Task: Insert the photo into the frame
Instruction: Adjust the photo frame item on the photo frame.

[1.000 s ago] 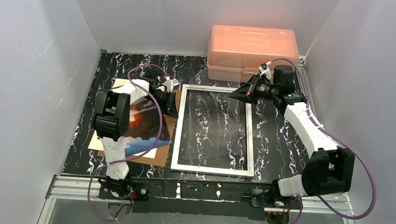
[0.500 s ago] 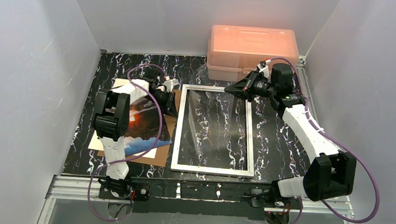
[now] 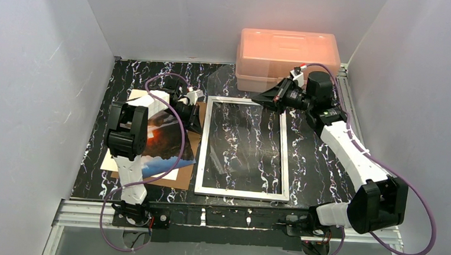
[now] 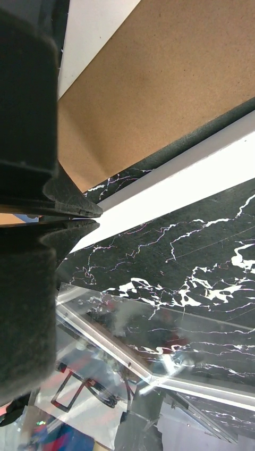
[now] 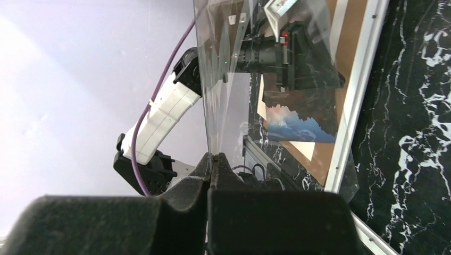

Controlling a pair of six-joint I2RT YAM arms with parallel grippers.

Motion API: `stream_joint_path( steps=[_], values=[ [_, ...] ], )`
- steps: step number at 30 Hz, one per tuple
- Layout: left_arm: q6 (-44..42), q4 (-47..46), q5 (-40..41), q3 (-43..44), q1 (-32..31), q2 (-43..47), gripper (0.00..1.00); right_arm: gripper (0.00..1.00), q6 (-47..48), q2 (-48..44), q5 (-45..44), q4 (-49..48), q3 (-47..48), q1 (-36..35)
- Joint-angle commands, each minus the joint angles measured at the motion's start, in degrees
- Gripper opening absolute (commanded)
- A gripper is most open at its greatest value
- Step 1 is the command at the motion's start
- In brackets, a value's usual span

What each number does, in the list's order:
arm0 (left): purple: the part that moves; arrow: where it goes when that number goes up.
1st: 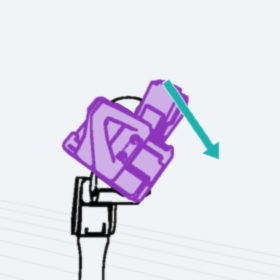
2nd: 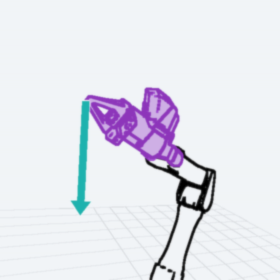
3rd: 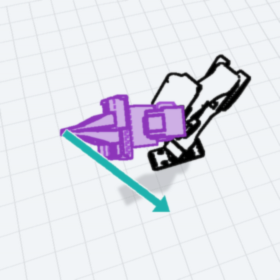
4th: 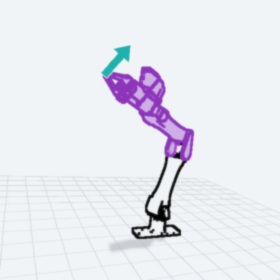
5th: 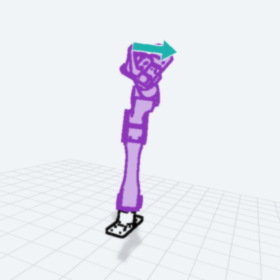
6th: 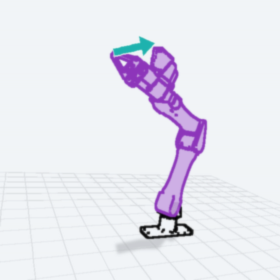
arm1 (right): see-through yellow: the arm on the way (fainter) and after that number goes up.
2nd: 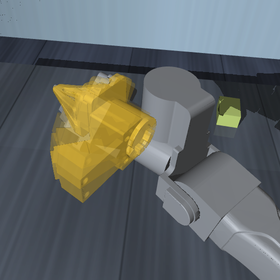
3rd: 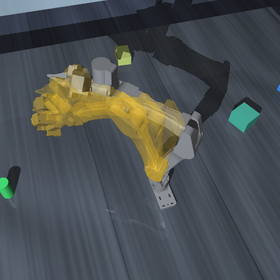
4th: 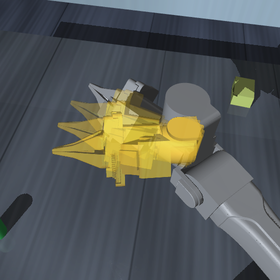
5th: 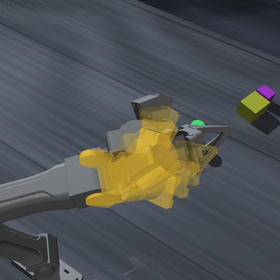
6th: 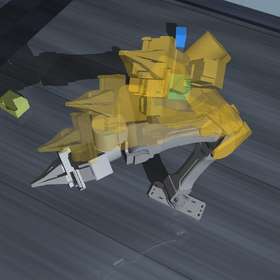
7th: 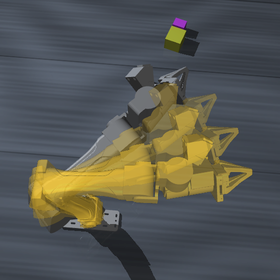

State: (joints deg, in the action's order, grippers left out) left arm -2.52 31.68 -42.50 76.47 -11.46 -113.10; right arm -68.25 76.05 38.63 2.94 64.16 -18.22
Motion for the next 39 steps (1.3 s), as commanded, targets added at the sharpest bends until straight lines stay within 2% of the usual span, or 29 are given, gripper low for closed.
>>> stream_joint_path(
  steps=[1, 12, 19, 39],
  values=[
    [0.8, 0.4, -2.2, -0.6, 0.3, 1.3, 0.04, 0.01, -3.2, -2.2, -0.4, -6.9, 0.5, -1.1],
    [1.4, -0.2, -2.4, -2.5, 1.5, 3.9, 0.03, 0.01, -7.4, -4.4, -2.6, -12.8, -3.7, -3.9],
    [0.1, 0.8, -1.4, -3.3, 1.7, 5.4, 0.02, 0.01, -6.8, -7.2, -3.8, -12.5, -9.2, -4.4],
    [0.0, 1.1, -1.3, -2.6, 1.4, 4.6, 0.02, 0.01, 2.1, -7.6, -4.8, -4.1, -10.0, -4.0]
  ],
)
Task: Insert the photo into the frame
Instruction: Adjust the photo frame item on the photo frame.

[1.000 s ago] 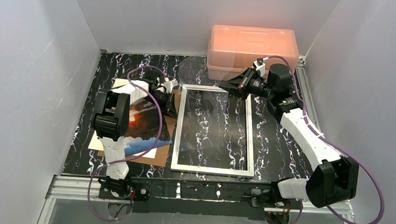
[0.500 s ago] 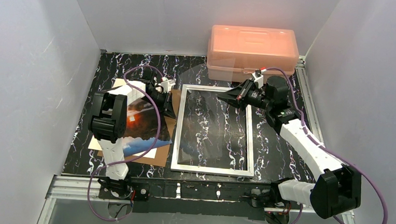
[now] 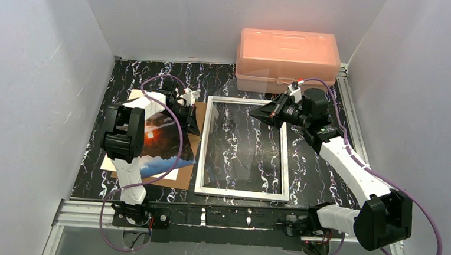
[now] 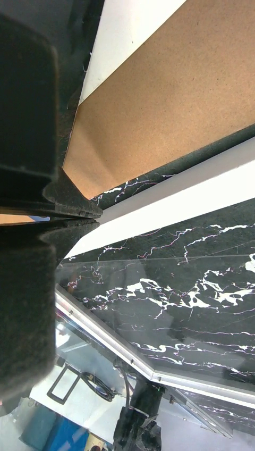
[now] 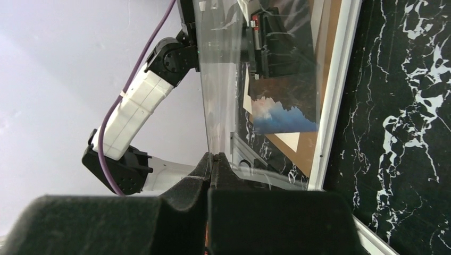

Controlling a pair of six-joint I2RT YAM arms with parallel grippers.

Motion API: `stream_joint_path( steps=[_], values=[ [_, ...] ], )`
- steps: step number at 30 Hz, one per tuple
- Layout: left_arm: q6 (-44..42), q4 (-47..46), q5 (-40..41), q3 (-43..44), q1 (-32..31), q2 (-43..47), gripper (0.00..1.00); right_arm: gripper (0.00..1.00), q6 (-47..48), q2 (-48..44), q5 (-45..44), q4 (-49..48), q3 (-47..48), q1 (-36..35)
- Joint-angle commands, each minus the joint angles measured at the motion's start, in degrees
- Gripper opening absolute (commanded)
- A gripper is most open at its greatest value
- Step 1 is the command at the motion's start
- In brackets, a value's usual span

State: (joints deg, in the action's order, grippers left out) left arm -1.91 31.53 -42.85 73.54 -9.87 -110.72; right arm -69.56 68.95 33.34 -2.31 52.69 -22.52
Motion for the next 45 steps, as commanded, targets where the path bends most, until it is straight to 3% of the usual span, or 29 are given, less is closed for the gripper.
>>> stream_joint_path(
  steps=[1, 16, 45],
  values=[
    [-0.6, 1.3, -1.0, 0.4, -0.2, 2.1, 0.02, 0.01, 3.7, -0.2, 0.6, 1.2, 1.4, 0.4],
    [-1.4, 1.2, -1.4, 1.3, -0.9, 1.2, 0.01, 0.01, 14.1, 2.9, 3.5, 9.9, 5.2, 4.4],
    [-1.7, 1.5, -1.7, 2.1, -1.0, 0.1, 0.01, 0.01, 27.0, 8.7, 13.7, 8.3, 11.4, 6.5]
  ],
)
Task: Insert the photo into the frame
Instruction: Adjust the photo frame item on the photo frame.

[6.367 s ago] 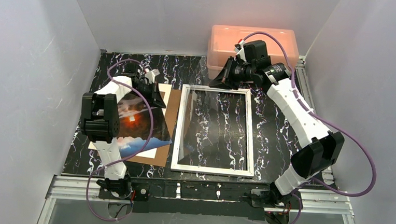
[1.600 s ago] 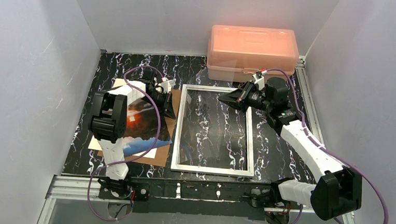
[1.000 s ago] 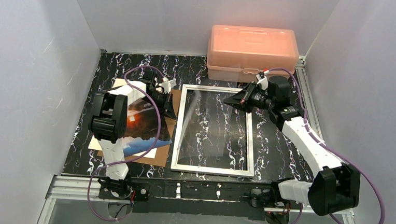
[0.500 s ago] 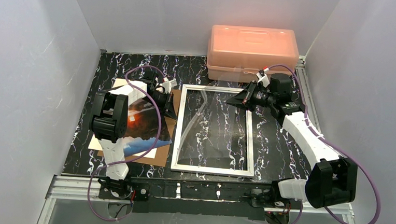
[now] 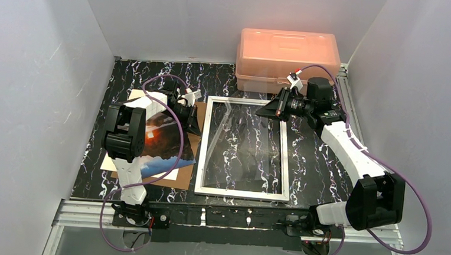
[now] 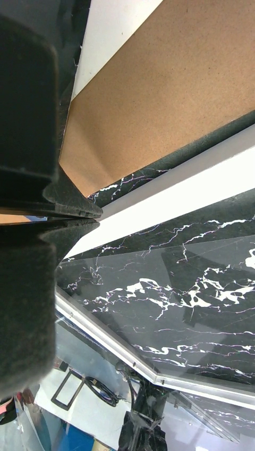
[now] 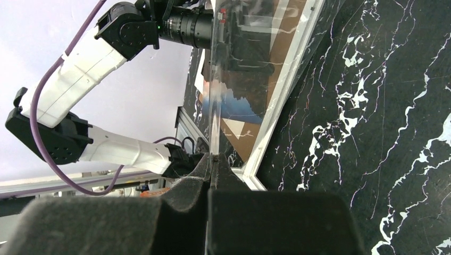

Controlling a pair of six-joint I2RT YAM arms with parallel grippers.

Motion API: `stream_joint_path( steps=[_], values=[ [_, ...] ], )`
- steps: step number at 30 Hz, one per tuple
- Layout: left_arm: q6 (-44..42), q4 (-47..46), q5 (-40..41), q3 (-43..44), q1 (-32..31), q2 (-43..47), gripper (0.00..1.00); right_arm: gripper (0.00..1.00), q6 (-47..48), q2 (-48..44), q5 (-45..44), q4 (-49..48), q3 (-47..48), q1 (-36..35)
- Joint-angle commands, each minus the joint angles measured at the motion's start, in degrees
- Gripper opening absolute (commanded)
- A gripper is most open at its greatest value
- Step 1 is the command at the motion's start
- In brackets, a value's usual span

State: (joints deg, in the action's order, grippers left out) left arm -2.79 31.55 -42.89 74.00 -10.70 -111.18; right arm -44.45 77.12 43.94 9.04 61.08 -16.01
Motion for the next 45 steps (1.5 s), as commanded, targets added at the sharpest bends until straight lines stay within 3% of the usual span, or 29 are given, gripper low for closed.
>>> stream_joint_path(
  steps=[1, 21, 32, 45],
  values=[
    [-0.8, 1.5, -1.6, 1.7, -0.2, 0.6, 0.01, 0.01, 1.6, 0.6, 3.4, -3.9, 3.1, 0.0],
    [-1.1, 1.6, -1.8, 1.8, -0.2, 0.7, 0.00, 0.01, 3.0, 2.9, 3.1, -5.5, 5.4, -4.2],
    [-1.3, 1.8, -1.9, 1.7, -0.2, 0.7, 0.00, 0.01, 8.6, 3.3, 1.1, 1.2, 5.2, -3.9],
    [-1.1, 1.9, -1.9, 2.2, -0.2, 0.5, 0.00, 0.01, 23.7, 6.6, -1.3, 15.7, 11.6, -3.1]
  ],
)
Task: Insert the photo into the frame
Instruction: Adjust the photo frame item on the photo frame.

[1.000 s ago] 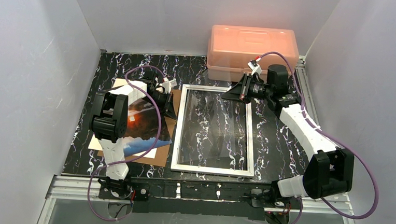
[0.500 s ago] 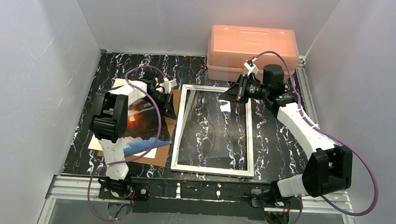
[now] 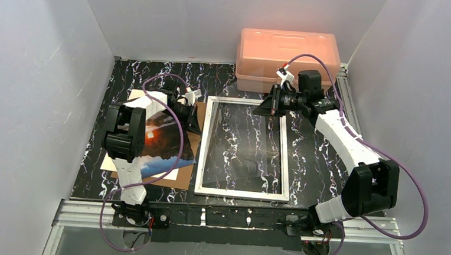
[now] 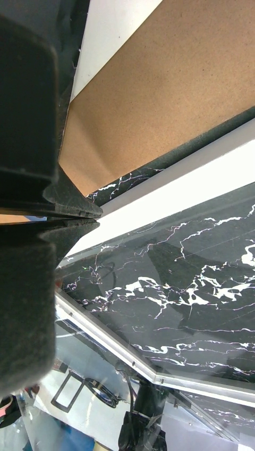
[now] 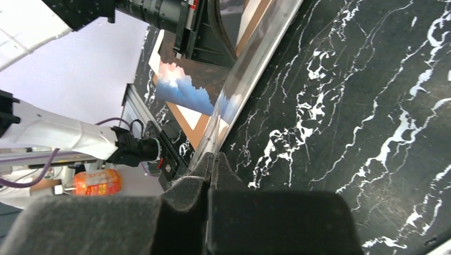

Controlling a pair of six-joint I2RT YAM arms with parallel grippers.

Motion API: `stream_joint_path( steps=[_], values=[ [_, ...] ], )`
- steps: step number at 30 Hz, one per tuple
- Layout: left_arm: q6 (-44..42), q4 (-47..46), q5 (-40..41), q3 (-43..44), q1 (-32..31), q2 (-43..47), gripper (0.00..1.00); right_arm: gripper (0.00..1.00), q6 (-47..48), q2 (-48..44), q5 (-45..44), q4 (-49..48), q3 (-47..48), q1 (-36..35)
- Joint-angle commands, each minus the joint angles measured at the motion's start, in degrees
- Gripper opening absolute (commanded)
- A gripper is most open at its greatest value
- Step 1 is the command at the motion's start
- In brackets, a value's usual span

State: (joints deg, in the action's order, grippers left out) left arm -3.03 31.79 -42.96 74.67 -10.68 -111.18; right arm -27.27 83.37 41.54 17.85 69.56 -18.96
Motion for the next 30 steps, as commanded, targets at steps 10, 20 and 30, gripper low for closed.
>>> stream_joint_path(
  steps=[10, 20, 30],
  values=[
    [-0.9, 2.1, -1.9, 2.1, -0.2, 0.0, 0.00, 0.01, 11.1, 0.6, -0.1, 11.1, 4.3, 0.6],
    [-0.8, 2.2, -1.8, 2.5, -0.2, -0.7, 0.00, 0.01, 15.8, 3.9, -1.2, 14.9, 8.3, 0.7],
    [-1.3, 2.2, -1.7, 2.2, -0.2, -1.5, 0.00, 0.01, 14.3, 3.4, -1.1, 13.4, 5.7, 0.7]
  ],
)
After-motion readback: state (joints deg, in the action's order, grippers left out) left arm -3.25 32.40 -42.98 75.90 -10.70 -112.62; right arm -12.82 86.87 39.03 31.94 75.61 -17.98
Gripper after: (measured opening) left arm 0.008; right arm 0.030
